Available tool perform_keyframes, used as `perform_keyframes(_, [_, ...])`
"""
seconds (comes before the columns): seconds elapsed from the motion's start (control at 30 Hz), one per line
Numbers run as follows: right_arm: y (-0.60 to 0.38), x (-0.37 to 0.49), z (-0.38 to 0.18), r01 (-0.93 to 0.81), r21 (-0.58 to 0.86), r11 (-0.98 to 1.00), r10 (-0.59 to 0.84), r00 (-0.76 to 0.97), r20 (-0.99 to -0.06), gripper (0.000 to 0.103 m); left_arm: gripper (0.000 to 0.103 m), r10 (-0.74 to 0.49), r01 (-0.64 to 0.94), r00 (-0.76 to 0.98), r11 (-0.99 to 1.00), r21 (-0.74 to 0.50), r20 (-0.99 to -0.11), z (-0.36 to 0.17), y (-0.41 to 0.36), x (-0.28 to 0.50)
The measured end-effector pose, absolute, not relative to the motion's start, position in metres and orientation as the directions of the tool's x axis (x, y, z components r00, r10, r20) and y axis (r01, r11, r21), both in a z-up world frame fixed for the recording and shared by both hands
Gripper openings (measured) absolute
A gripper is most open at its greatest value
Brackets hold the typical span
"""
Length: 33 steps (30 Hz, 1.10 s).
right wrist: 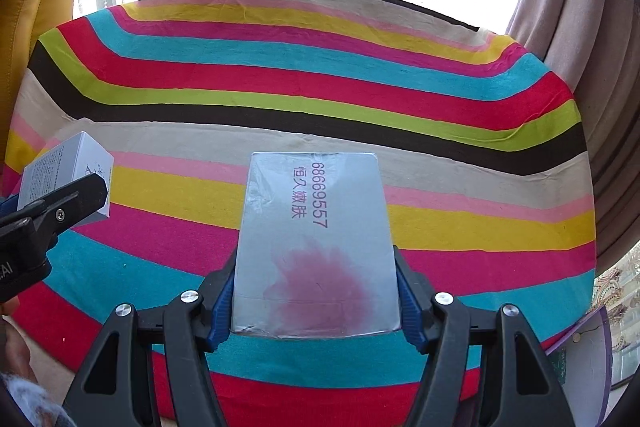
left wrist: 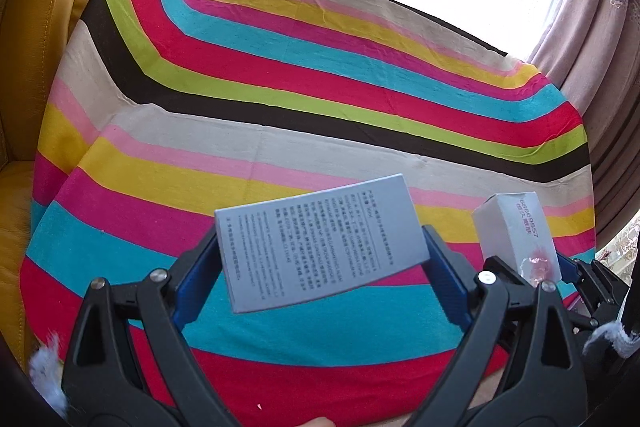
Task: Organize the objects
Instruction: 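Carry both white boxes into the storage box and open both tools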
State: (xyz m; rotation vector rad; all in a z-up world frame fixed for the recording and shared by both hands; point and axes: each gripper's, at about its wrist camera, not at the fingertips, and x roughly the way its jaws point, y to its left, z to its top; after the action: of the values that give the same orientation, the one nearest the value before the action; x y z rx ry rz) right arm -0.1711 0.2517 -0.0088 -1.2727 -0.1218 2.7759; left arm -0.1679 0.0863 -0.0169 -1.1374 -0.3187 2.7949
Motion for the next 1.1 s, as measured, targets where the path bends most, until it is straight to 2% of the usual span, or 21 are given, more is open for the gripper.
perform_keyframes(0.47, [0.31, -0.081, 0.01, -0.181, -0.046, -0.982, 0.156, -0.659, -0.736, 0.066, 0.094, 0.279, -0.193, -0.703, -0.96, -0.203, -0.654, 0.009, 0.151, -0.116])
perform_keyframes(0.67, [0.344, -0.042, 0.017, -0.238, -0.015, -0.971, 0.172, -0.655, -0.736, 0.067, 0.094, 0.358, -0.276, -0.647, -0.933, -0.232, -0.673, 0.011, 0.186, -0.093])
perform_keyframes(1.1, [0.439, 0.05, 0.025, -0.427, -0.004, -0.904, 0.295, -0.617, -0.73, 0.067, 0.094, 0.483, -0.497, -0.517, -0.841, -0.211, -0.706, 0.021, 0.288, -0.048])
